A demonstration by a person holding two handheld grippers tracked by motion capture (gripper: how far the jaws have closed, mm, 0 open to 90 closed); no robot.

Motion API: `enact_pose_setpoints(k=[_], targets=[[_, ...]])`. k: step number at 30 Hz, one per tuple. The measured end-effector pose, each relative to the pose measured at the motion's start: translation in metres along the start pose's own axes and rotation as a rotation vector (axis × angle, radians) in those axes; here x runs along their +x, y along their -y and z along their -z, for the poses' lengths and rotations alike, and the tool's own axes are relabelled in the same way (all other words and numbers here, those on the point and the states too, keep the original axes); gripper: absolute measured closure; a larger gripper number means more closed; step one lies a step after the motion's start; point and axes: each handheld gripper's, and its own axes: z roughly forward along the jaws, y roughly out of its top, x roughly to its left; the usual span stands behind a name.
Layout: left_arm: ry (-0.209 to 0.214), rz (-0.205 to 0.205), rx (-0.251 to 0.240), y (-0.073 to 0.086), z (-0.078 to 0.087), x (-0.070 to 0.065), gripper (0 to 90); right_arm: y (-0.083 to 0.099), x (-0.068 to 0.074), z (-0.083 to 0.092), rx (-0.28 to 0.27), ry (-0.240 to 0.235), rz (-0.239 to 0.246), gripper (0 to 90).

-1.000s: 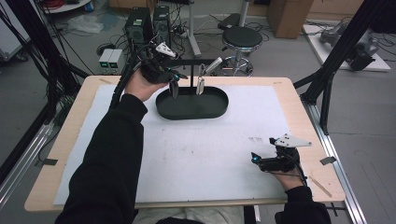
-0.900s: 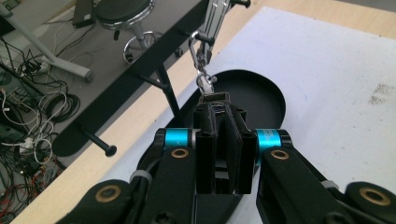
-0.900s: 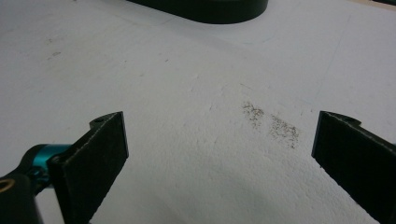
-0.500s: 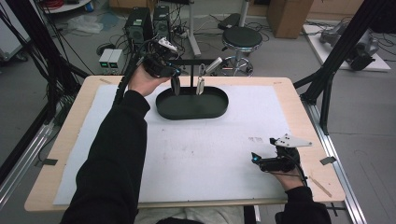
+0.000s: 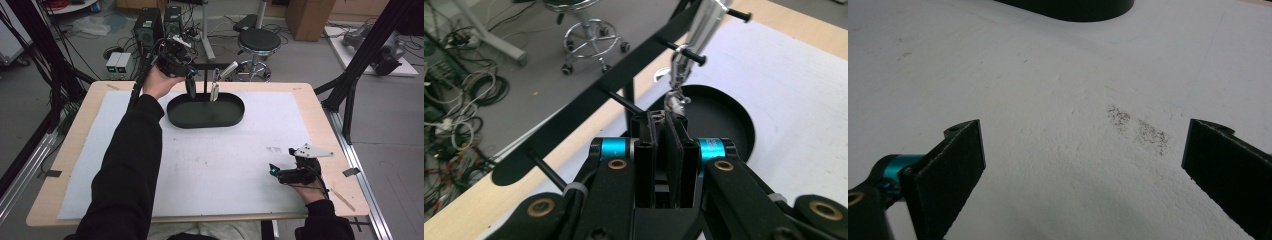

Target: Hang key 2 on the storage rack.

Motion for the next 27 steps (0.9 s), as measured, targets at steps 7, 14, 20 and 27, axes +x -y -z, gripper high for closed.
enact_pose_setpoints(k=[7, 14, 20, 27], targets=[[-0.062, 0.075, -0.022, -0.006, -0.006, 0.0, 83.0, 0.0, 0.0, -0.001, 0.006, -0.003, 0.006, 2.9], [-0.077, 0.112, -0.035, -0.005, -0.017, 0.003, 82.9, 0.0, 0.0, -0.001, 0.007, -0.004, 0.007, 2.9], [-0.088, 0.148, -0.043, -0.005, -0.021, 0.006, 82.7, 0.0, 0.002, -0.002, 0.016, -0.01, 0.017, 2.9], [-0.019, 0.214, -0.091, 0.0, -0.006, 0.008, 56.6, 0.001, 0.001, 0.0, 0.015, -0.011, 0.013, 2.9]])
